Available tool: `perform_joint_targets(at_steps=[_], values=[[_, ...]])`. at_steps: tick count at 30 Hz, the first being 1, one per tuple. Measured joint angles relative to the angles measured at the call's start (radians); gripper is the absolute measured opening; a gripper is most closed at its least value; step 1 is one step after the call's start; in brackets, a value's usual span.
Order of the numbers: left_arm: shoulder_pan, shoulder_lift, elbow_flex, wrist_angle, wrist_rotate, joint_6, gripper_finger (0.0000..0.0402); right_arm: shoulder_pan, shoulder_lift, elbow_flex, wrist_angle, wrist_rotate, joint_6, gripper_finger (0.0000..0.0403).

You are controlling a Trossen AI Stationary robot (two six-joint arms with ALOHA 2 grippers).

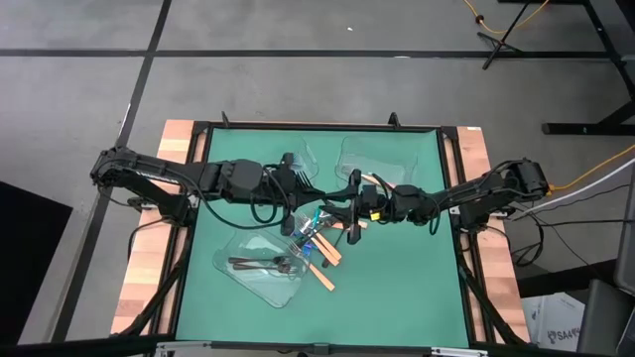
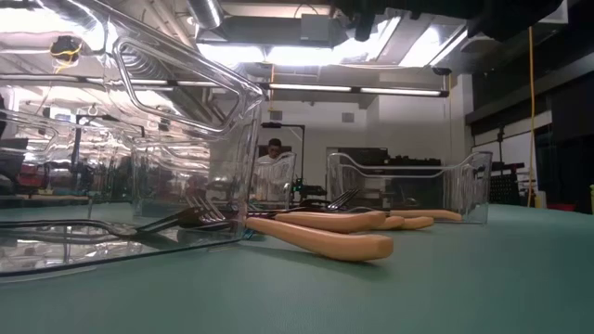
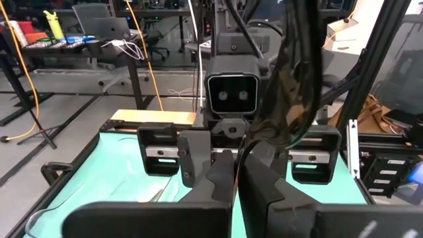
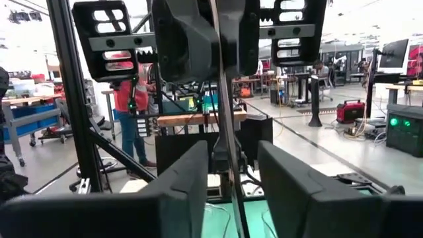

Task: Sort silverware by color (type)
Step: Put the black fork into the bottom transparent bin

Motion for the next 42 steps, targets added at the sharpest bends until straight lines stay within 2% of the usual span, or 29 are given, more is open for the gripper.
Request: perform_joint_targets(at_steps=[5, 10, 20, 25, 33, 42], values=[[0.000, 0.000, 0.000, -0.041, 0.001, -0.021, 0.0001, 0.000, 0.000, 0.000, -0.087, 0.000, 0.001, 0.0151], [0.000, 0.000, 0.000, -0.142, 0.043, -0.099, 0.0000, 0.000, 0.000, 0.000, -0.253, 0.000, 0.007, 0.0154], [-0.001, 0.000, 0.000, -0.520, 0.196, -0.328, 0.0000, 0.000, 0.000, 0.000, -0.607, -0.017, 0.067, 0.0154], [-0.029, 0.000, 0.000, -0.728, 0.241, -0.375, 0.0000, 0.000, 0.000, 0.000, -0.738, -0.027, 0.128, 0.0154], [-0.124, 0.011, 0.000, -0.878, 0.241, -0.418, 0.0000, 0.000, 0.000, 0.000, -0.783, -0.027, 0.135, 0.0154], [-0.237, 0.146, 0.000, -0.920, 0.244, -0.417, 0.0000, 0.000, 0.000, 0.000, -0.782, -0.027, 0.134, 0.0154]])
